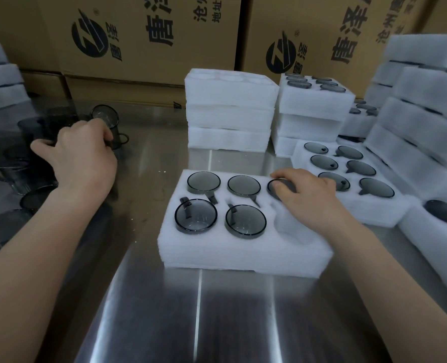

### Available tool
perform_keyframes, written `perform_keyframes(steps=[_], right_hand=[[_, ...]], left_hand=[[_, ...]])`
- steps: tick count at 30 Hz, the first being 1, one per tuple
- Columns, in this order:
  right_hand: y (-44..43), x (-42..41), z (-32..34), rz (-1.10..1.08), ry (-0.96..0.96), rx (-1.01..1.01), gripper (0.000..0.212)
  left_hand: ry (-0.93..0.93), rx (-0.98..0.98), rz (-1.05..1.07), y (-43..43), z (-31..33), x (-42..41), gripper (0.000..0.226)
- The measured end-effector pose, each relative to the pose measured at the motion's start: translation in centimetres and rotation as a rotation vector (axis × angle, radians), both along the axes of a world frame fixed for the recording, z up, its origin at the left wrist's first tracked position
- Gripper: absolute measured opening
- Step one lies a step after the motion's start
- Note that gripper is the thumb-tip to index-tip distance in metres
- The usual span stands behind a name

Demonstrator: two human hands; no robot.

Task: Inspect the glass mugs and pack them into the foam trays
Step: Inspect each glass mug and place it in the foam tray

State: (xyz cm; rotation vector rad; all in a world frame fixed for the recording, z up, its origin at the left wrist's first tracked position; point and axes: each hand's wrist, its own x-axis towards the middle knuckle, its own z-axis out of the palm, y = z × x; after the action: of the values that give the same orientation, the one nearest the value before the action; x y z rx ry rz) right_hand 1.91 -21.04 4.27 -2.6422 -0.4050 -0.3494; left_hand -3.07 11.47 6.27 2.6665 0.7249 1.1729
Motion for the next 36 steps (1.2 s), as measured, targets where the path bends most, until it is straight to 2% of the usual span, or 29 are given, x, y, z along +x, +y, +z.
perform_keyframes(steps=[5, 7, 11, 13, 15, 18, 20, 21, 24, 26, 29, 33, 36], right_hand=[[0.0, -0.1, 0.2, 0.002, 0.007, 0.007, 0.027], [0.0, -0.2, 0.2, 0.001, 0.014, 0.004, 0.027], [0.1, -0.4, 0.3, -0.002, 0.027, 0.006, 0.027], [0.1, -0.4, 0.4, -0.003, 0.042, 0.002, 0.028], [0.1, -0.5, 0.5, 0.0, 0.044, -0.01, 0.03], [0.3, -1.0, 0.9, 0.082, -0.082, 0.093, 0.035], [0.5, -1.8, 1.5, 0.192, -0.138, 0.273, 0.036], [0.7, -2.2, 1.8, 0.253, -0.103, 0.384, 0.037], [1.6, -3.6, 2.6, 0.43, 0.139, 0.7, 0.049], [2.3, -4.1, 2.7, 0.464, 0.192, 0.74, 0.055], [2.8, -4.2, 2.7, 0.454, 0.188, 0.784, 0.051], [2.3, -4.1, 2.7, 0.446, 0.345, 1.037, 0.049], [2.2, -4.0, 2.7, 0.472, 0.399, 1.159, 0.045]], left_hand=[[-0.214, -0.041, -0.089, -0.3, 0.3, -0.2, 0.01], [-0.332, -0.136, -0.177, -1.2, 0.9, -0.3, 0.007], [-0.562, -0.52, -0.383, -4.1, 3.2, -0.3, 0.019], [-0.629, -0.814, -0.542, -5.9, 4.1, 0.0, 0.019], [-0.624, -1.097, -0.728, -7.9, 4.7, 0.5, 0.018], [-0.487, -1.301, -0.915, -10.6, 4.9, 0.9, 0.016], [-0.376, -1.35, -0.999, -11.9, 4.5, 1.0, 0.016], [-0.335, -1.361, -1.047, -12.4, 4.1, 1.0, 0.016], [-0.274, -1.348, -1.173, -13.5, 3.1, 1.1, 0.014], [-0.269, -1.317, -1.214, -13.9, 2.5, 1.2, 0.013], [-0.263, -1.296, -1.24, -14.0, 2.1, 1.1, 0.012], [-0.19, -1.244, -1.205, -13.0, 2.3, 1.1, 0.031], [0.068, -1.095, -1.22, -11.9, 2.3, 1.1, 0.062]])
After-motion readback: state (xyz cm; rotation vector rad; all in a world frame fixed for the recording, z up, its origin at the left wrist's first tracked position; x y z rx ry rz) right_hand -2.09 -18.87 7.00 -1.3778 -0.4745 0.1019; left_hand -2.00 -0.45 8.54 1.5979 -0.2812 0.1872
